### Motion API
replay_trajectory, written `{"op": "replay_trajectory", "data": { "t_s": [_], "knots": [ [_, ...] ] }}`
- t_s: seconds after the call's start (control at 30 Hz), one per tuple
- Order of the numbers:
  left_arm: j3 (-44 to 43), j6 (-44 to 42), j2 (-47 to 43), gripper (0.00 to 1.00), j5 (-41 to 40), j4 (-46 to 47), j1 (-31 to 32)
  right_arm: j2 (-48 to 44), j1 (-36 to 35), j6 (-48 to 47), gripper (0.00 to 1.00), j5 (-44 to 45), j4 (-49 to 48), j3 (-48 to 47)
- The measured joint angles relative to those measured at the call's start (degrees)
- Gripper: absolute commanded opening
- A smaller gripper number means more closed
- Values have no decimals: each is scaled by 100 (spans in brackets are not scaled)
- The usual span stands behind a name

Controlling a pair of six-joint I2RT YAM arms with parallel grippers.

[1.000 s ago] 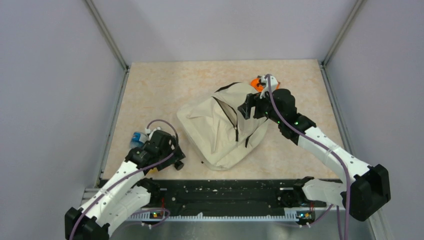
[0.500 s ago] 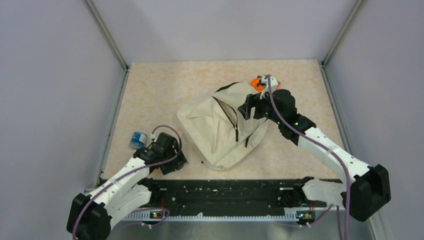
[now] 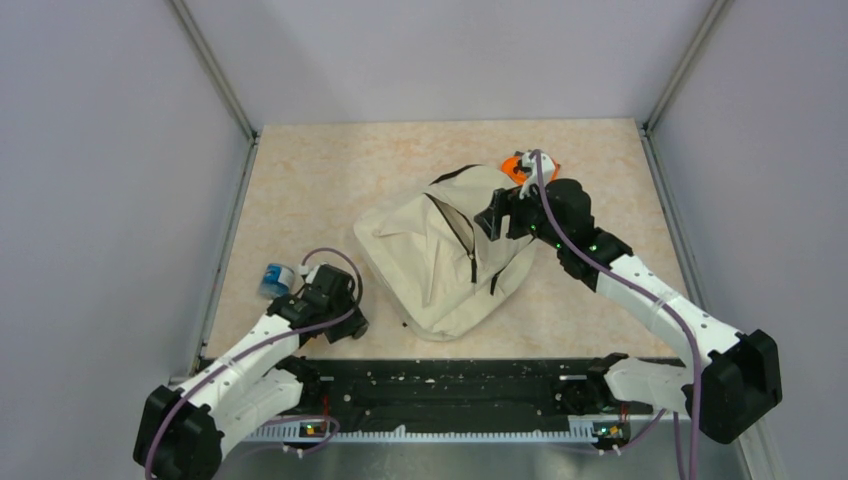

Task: Pack the student bag
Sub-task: Pick up the personal item from the center of the board.

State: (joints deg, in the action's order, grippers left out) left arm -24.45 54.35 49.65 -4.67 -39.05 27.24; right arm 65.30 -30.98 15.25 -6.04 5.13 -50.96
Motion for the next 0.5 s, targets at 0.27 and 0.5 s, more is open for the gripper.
{"op": "replay_trajectory", "data": {
  "t_s": [0.27, 0.5],
  "knots": [
    [2, -199, -229, 28, -33, 28, 0, -111, 0, 44, 74, -61, 20, 63],
    [-396, -673, -1075, 27, -190, 83, 0, -450, 0, 103, 74, -232, 11, 76]
  ]
}}
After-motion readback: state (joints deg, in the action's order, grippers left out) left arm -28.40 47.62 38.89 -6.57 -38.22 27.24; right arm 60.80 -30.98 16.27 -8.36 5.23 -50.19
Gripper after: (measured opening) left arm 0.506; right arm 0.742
